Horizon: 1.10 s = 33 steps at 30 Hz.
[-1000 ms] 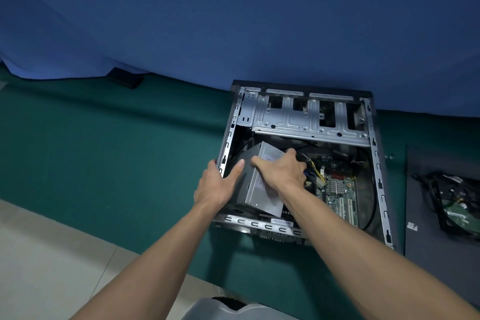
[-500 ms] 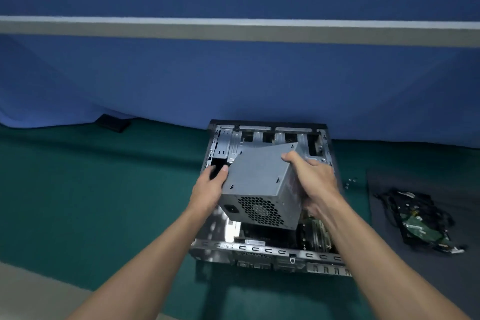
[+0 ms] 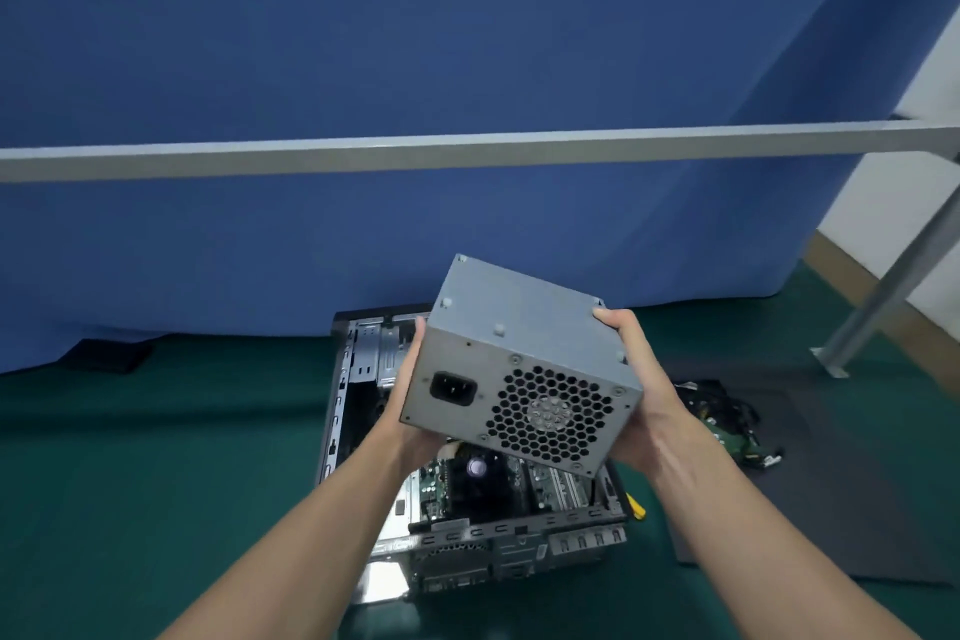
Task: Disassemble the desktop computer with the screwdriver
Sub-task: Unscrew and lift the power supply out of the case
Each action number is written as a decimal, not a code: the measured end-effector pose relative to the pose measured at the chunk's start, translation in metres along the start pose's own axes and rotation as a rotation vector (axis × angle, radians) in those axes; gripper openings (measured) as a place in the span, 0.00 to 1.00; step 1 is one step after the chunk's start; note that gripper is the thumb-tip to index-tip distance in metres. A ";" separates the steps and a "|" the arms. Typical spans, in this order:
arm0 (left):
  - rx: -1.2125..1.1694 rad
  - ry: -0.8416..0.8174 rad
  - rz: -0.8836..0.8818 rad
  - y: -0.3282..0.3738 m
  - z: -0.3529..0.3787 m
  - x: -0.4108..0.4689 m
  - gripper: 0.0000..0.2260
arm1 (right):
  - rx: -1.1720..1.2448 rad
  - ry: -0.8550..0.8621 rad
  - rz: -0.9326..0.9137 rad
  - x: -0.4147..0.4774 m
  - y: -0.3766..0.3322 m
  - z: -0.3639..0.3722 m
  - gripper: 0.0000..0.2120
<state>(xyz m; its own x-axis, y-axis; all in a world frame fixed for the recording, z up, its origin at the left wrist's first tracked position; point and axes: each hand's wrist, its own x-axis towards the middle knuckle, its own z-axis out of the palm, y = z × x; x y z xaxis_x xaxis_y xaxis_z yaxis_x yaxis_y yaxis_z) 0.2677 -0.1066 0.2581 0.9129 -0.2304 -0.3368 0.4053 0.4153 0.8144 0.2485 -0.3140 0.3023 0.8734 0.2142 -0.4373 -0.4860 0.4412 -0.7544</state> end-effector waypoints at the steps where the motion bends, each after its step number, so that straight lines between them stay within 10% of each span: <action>1: 0.003 -0.034 0.005 0.001 0.007 0.000 0.30 | 0.031 -0.046 -0.012 -0.002 -0.003 -0.003 0.20; 8: -0.053 -0.112 -0.061 0.014 0.068 0.015 0.36 | 0.222 -0.084 -0.164 -0.002 -0.021 -0.046 0.15; 21: 0.697 0.022 -0.132 -0.046 0.213 0.080 0.38 | 0.271 0.144 -0.136 0.010 -0.035 -0.224 0.24; 27: 1.051 0.316 0.133 -0.108 0.282 0.104 0.32 | -0.221 0.516 -0.108 0.019 -0.062 -0.290 0.16; 33: 1.618 0.026 0.632 -0.160 0.332 0.130 0.42 | -0.087 0.428 0.206 0.010 -0.118 -0.342 0.32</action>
<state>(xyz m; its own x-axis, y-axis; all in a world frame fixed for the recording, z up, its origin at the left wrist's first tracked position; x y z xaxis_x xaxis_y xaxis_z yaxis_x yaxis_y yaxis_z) 0.3056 -0.4956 0.2408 0.9056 -0.3739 0.2003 -0.4242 -0.8034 0.4178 0.3044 -0.6619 0.2198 0.6762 -0.0962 -0.7304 -0.6644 0.3485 -0.6611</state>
